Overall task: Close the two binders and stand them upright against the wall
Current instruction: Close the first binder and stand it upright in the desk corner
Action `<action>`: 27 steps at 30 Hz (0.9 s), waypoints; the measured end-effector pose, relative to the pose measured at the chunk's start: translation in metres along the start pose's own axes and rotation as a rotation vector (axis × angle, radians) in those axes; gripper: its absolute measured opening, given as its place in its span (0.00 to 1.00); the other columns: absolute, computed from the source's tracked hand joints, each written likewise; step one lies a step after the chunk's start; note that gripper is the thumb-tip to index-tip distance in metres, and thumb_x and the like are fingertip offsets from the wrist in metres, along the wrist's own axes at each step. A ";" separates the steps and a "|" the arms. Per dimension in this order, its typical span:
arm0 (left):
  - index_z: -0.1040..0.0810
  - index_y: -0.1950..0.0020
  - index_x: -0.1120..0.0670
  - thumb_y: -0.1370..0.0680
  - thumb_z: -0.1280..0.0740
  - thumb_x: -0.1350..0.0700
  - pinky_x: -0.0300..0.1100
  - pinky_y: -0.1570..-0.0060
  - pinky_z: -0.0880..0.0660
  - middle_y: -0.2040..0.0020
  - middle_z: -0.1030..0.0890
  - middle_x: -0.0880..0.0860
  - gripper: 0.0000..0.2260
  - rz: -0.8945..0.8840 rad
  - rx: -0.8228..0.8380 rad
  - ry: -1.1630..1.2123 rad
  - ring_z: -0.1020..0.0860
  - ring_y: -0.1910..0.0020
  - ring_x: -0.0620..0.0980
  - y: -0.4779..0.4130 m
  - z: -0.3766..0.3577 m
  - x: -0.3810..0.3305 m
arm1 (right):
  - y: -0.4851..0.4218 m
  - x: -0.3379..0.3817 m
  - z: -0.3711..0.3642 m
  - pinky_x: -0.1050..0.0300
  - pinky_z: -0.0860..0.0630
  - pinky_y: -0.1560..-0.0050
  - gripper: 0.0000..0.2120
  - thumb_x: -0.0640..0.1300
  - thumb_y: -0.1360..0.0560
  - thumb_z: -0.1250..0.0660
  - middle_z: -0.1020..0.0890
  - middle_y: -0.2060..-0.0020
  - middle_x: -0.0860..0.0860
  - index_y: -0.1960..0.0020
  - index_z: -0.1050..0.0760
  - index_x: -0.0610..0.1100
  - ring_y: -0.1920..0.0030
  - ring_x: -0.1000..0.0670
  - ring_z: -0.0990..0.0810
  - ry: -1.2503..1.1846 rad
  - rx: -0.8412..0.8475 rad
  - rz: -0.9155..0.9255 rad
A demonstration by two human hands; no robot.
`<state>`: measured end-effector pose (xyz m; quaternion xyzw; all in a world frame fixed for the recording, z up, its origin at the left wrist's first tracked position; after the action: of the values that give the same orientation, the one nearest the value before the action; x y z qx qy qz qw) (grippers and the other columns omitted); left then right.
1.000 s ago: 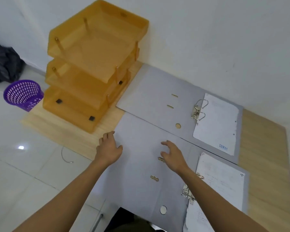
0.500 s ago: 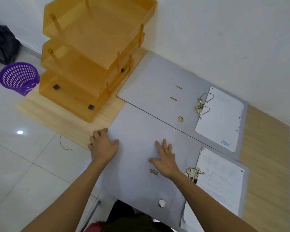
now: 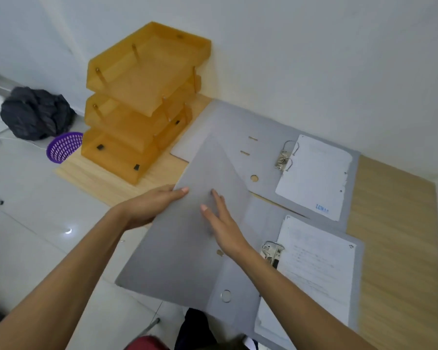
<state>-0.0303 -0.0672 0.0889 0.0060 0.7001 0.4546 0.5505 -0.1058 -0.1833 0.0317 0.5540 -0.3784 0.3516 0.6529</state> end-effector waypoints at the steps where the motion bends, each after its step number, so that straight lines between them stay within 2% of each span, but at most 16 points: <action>1: 0.23 0.33 0.49 0.17 0.42 0.44 0.45 0.48 0.18 0.41 0.14 0.50 0.18 -0.009 0.040 0.053 0.15 0.44 0.51 0.006 -0.024 -0.009 | 0.011 0.010 0.004 0.46 0.45 0.20 0.40 0.72 0.26 0.41 0.53 0.17 0.58 0.19 0.52 0.63 0.18 0.55 0.50 -0.037 -0.008 0.047; 3: 0.26 0.28 0.46 0.18 0.46 0.39 0.45 0.43 0.19 0.35 0.18 0.49 0.22 -0.071 0.111 0.119 0.18 0.38 0.50 0.009 -0.071 -0.023 | 0.033 0.023 0.017 0.40 0.43 0.21 0.48 0.80 0.35 0.42 0.50 0.18 0.62 0.20 0.54 0.66 0.19 0.56 0.48 -0.107 -0.035 0.099; 6: 0.35 0.22 0.43 0.18 0.52 0.37 0.46 0.33 0.26 0.26 0.27 0.46 0.27 -0.187 0.122 0.098 0.26 0.28 0.47 0.003 -0.130 -0.034 | 0.065 0.026 0.049 0.41 0.37 0.23 0.51 0.81 0.36 0.42 0.46 0.19 0.62 0.20 0.56 0.65 0.19 0.54 0.44 -0.181 -0.064 0.122; 8: 0.42 0.20 0.40 0.18 0.54 0.36 0.49 0.27 0.33 0.21 0.35 0.44 0.27 -0.233 0.103 -0.015 0.34 0.23 0.45 -0.007 -0.163 -0.027 | 0.085 0.022 0.072 0.53 0.30 0.29 0.44 0.74 0.28 0.40 0.41 0.23 0.62 0.19 0.57 0.62 0.22 0.54 0.40 -0.208 -0.089 0.103; 9: 0.45 0.20 0.38 0.18 0.54 0.36 0.49 0.25 0.37 0.20 0.40 0.42 0.26 -0.244 0.094 -0.086 0.38 0.22 0.44 -0.011 -0.177 -0.021 | 0.092 0.020 0.082 0.63 0.27 0.37 0.40 0.67 0.23 0.39 0.38 0.26 0.62 0.19 0.55 0.60 0.24 0.55 0.36 -0.211 -0.116 0.099; 10: 0.48 0.19 0.37 0.18 0.55 0.36 0.46 0.24 0.40 0.20 0.44 0.39 0.26 -0.248 0.083 -0.155 0.41 0.22 0.42 -0.018 -0.192 -0.014 | 0.102 0.017 0.097 0.69 0.27 0.45 0.37 0.61 0.21 0.38 0.36 0.28 0.62 0.18 0.52 0.58 0.27 0.56 0.33 -0.201 -0.160 0.103; 11: 0.52 0.19 0.37 0.17 0.55 0.37 0.41 0.26 0.42 0.22 0.47 0.37 0.25 -0.252 0.077 -0.197 0.43 0.22 0.41 -0.025 -0.204 -0.008 | 0.110 0.012 0.112 0.69 0.27 0.48 0.36 0.56 0.21 0.35 0.33 0.27 0.61 0.18 0.49 0.56 0.29 0.55 0.29 -0.177 -0.216 0.108; 12: 0.55 0.20 0.36 0.18 0.55 0.36 0.39 0.26 0.44 0.22 0.49 0.36 0.26 -0.259 0.058 -0.234 0.45 0.22 0.40 -0.030 -0.214 -0.001 | 0.118 0.005 0.128 0.66 0.26 0.46 0.34 0.52 0.22 0.33 0.28 0.27 0.58 0.20 0.44 0.55 0.31 0.53 0.25 -0.164 -0.274 0.105; 13: 0.57 0.21 0.35 0.19 0.55 0.33 0.42 0.24 0.47 0.20 0.52 0.37 0.27 -0.264 0.037 -0.270 0.48 0.20 0.42 -0.037 -0.219 0.006 | 0.124 -0.002 0.142 0.61 0.24 0.44 0.32 0.48 0.24 0.31 0.23 0.31 0.56 0.22 0.38 0.54 0.35 0.52 0.22 -0.156 -0.323 0.097; 15: 0.59 0.22 0.35 0.23 0.53 0.29 0.51 0.20 0.53 0.18 0.57 0.41 0.32 -0.261 -0.008 -0.359 0.55 0.18 0.47 -0.054 -0.224 0.022 | 0.141 -0.018 0.168 0.51 0.20 0.40 0.30 0.43 0.29 0.30 0.19 0.38 0.53 0.28 0.30 0.52 0.40 0.50 0.19 -0.142 -0.382 0.075; 18: 0.58 0.18 0.43 0.19 0.48 0.37 0.54 0.21 0.58 0.17 0.59 0.45 0.33 -0.199 -0.088 -0.490 0.61 0.18 0.50 -0.073 -0.227 0.050 | 0.166 -0.053 0.212 0.46 0.19 0.40 0.24 0.39 0.31 0.30 0.16 0.43 0.51 0.36 0.24 0.50 0.43 0.49 0.16 -0.143 -0.477 0.025; 21: 0.54 0.17 0.49 0.18 0.41 0.41 0.54 0.21 0.54 0.16 0.56 0.48 0.35 -0.182 -0.193 -0.544 0.58 0.18 0.52 -0.074 -0.226 0.069 | 0.190 -0.108 0.252 0.50 0.19 0.44 0.18 0.32 0.28 0.30 0.15 0.45 0.47 0.41 0.22 0.47 0.48 0.47 0.16 -0.147 -0.583 -0.067; 23: 0.48 0.18 0.53 0.20 0.35 0.45 0.52 0.23 0.44 0.17 0.46 0.52 0.36 -0.202 -0.250 -0.473 0.47 0.18 0.53 -0.071 -0.223 0.075 | 0.204 -0.149 0.273 0.51 0.19 0.45 0.18 0.31 0.28 0.30 0.15 0.43 0.42 0.41 0.23 0.45 0.49 0.46 0.17 -0.141 -0.682 -0.135; 25: 0.40 0.21 0.54 0.22 0.30 0.48 0.48 0.33 0.31 0.24 0.31 0.53 0.34 -0.155 -0.284 -0.377 0.31 0.25 0.56 -0.069 -0.224 0.085 | 0.215 -0.180 0.282 0.56 0.20 0.51 0.21 0.32 0.29 0.32 0.17 0.41 0.45 0.38 0.27 0.45 0.49 0.47 0.18 -0.136 -0.743 -0.211; 27: 0.38 0.23 0.54 0.22 0.30 0.48 0.46 0.43 0.29 0.31 0.25 0.54 0.31 -0.082 -0.293 -0.356 0.24 0.32 0.58 -0.067 -0.229 0.097 | 0.219 -0.195 0.278 0.64 0.23 0.57 0.27 0.34 0.29 0.33 0.21 0.41 0.51 0.32 0.32 0.48 0.46 0.48 0.20 -0.082 -0.750 -0.250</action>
<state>-0.2134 -0.2021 -0.0330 -0.0222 0.5180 0.5205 0.6784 -0.4181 -0.4359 -0.0122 0.3328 -0.4359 0.0843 0.8319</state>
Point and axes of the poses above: each hand's wrist, its own y-axis away from the middle knuckle, its own z-axis out of the back of the hand, x = y × z, the point moved 9 cm from there along -y, towards the middle knuckle
